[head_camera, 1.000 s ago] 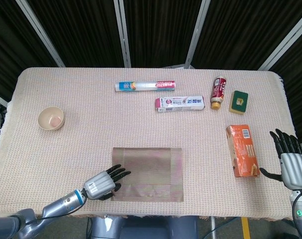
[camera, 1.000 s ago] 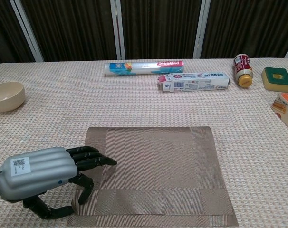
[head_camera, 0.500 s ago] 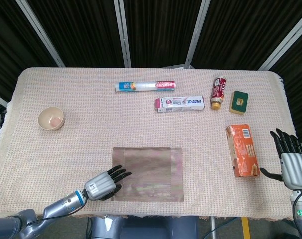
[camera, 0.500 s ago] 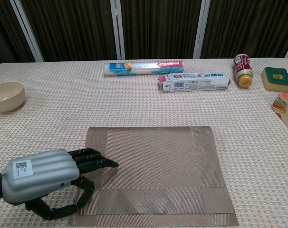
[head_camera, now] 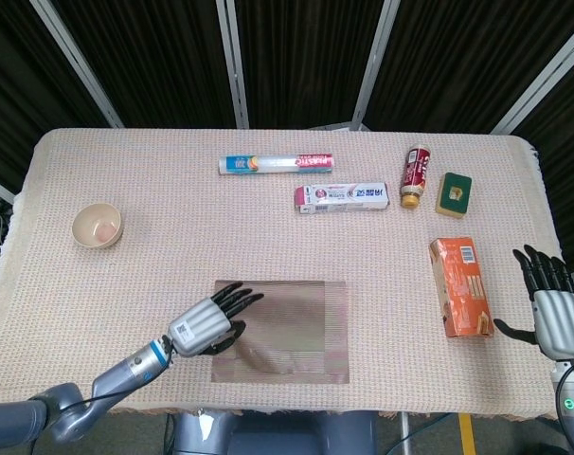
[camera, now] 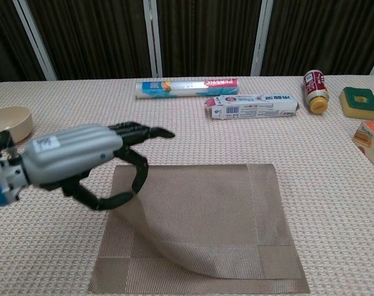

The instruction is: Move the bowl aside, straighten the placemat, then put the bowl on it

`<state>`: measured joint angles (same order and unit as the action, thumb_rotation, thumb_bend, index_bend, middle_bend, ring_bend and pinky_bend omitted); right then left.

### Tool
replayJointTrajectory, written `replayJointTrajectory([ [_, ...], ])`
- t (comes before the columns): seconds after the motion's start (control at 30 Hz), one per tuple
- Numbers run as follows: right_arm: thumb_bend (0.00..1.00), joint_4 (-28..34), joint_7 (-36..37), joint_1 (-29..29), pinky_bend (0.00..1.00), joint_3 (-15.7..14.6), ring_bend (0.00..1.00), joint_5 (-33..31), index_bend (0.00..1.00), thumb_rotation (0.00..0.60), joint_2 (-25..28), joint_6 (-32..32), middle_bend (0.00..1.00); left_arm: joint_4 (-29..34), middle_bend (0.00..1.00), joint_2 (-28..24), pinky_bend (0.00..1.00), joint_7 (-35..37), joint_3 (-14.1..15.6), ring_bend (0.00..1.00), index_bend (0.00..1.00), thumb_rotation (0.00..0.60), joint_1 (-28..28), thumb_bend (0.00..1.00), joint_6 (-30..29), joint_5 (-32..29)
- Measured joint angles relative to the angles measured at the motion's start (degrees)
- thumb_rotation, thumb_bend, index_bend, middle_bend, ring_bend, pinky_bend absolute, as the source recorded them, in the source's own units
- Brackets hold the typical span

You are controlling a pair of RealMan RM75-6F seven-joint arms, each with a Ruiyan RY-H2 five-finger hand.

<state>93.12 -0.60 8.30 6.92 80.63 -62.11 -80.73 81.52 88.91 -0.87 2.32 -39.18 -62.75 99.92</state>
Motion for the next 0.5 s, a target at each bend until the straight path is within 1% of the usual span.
replayJointTrajectory([
  [0.17,0.00,0.11,-0.29,0.06,0.00,-0.06,0.00,0.04,0.00,0.600,-0.13,0.07,0.00,0.71,0.00,0.19,0.00,-0.58,-8.41,0.00,0.77,0.600,-3.66,0.57,4.55,-9.34],
  [0.23,0.00,0.07,-0.44,0.07,0.00,-0.02,0.00,-0.27,0.00,0.600,-0.13,0.19,0.00,0.18,0.00,0.74,0.00,-0.78,-12.38,0.00,0.77,0.600,-5.40,0.57,6.78,-14.66],
  [0.27,0.00,0.05,-0.50,0.06,0.00,0.00,0.00,-0.41,0.00,0.600,-0.12,0.24,0.00,-0.56,0.00,1.19,0.00,-1.08,-14.71,0.00,0.77,0.600,-6.49,0.57,7.91,-17.88],
  [0.37,0.00,-0.06,-0.51,-0.01,0.00,0.10,0.00,-0.60,0.00,0.600,-0.01,0.17,0.00,-3.72,0.00,2.57,0.00,-1.92,-19.68,0.00,0.77,0.600,-8.91,0.58,10.42,-25.91],
  [0.47,0.00,-0.23,-0.39,0.01,0.00,0.16,0.00,-0.95,0.00,0.600,0.00,0.39,0.00,-8.16,0.00,3.88,0.00,-2.87,-23.24,0.00,0.78,0.600,-10.82,0.58,12.52,-32.54],
  [0.5,0.00,-0.34,-0.38,0.04,0.00,0.18,0.00,-1.10,0.00,0.600,-0.02,0.54,0.00,-9.57,0.00,4.20,0.00,-3.09,-23.91,0.00,0.78,0.600,-11.18,0.58,13.03,-33.99],
])
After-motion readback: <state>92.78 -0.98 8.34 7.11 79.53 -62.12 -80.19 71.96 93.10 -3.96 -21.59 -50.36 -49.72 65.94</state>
